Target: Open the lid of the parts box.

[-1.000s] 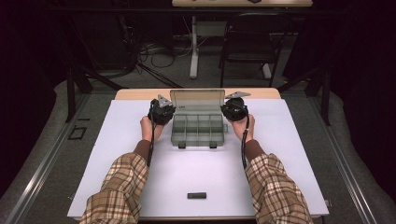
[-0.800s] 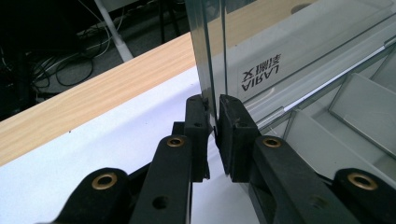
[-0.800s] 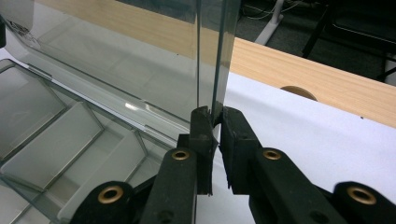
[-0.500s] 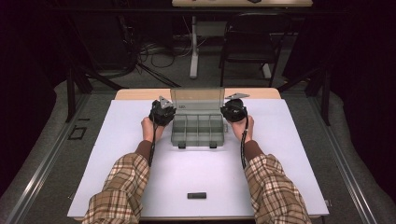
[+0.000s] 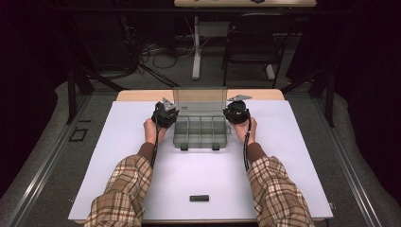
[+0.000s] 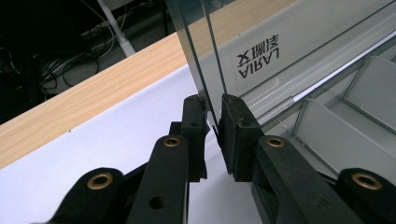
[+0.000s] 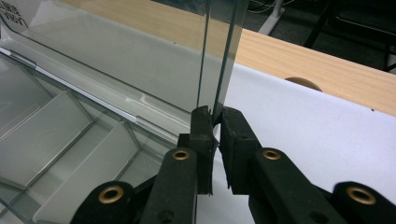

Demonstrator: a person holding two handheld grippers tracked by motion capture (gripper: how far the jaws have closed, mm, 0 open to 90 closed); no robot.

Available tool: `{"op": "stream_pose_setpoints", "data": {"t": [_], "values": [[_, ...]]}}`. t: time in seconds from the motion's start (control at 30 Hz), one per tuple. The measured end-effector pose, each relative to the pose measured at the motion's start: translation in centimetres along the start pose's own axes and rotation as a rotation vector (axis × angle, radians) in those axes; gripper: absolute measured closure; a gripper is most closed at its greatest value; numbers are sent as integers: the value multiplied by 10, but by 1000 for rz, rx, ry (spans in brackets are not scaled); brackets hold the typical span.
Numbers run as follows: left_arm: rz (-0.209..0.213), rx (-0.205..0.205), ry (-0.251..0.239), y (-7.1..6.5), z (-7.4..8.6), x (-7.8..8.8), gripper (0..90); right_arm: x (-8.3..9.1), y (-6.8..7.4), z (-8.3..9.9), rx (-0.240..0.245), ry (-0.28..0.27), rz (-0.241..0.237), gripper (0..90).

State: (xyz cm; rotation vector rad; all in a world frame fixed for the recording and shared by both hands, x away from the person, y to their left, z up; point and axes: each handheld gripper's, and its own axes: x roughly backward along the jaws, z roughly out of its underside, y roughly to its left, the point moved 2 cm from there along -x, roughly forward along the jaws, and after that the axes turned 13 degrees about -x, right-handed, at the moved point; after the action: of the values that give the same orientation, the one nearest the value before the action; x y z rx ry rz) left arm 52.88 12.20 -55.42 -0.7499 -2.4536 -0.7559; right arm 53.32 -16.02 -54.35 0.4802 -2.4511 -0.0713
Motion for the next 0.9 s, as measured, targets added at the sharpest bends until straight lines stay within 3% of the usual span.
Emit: {"op": "stream_pose_setpoints", "data": {"t": [0.9], "values": [[-36, -46, 20, -2, -2, -2, 764, -5, 0, 1, -16, 12, 4, 815]]}}
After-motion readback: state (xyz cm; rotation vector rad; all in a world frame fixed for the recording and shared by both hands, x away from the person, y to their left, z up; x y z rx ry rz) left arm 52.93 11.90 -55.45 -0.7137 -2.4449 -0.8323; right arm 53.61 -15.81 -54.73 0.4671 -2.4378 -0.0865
